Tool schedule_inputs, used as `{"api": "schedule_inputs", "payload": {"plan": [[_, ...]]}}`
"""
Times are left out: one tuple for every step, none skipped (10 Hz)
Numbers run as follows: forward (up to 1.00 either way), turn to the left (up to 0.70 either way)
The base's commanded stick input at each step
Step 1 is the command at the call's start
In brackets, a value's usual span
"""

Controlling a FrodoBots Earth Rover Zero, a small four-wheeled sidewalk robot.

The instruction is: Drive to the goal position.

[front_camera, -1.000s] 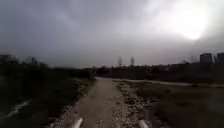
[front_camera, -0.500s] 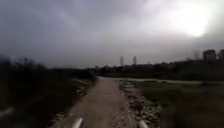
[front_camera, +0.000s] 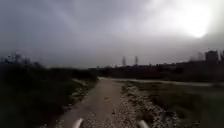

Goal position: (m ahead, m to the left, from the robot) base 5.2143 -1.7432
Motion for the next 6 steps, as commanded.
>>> {"api": "schedule_inputs", "payload": {"plan": [[0.7, 0.0], [0.7, 0.0], [0.7, 0.0], [0.7, 0.0], [0.7, 0.0], [0.7, 0.0]]}}
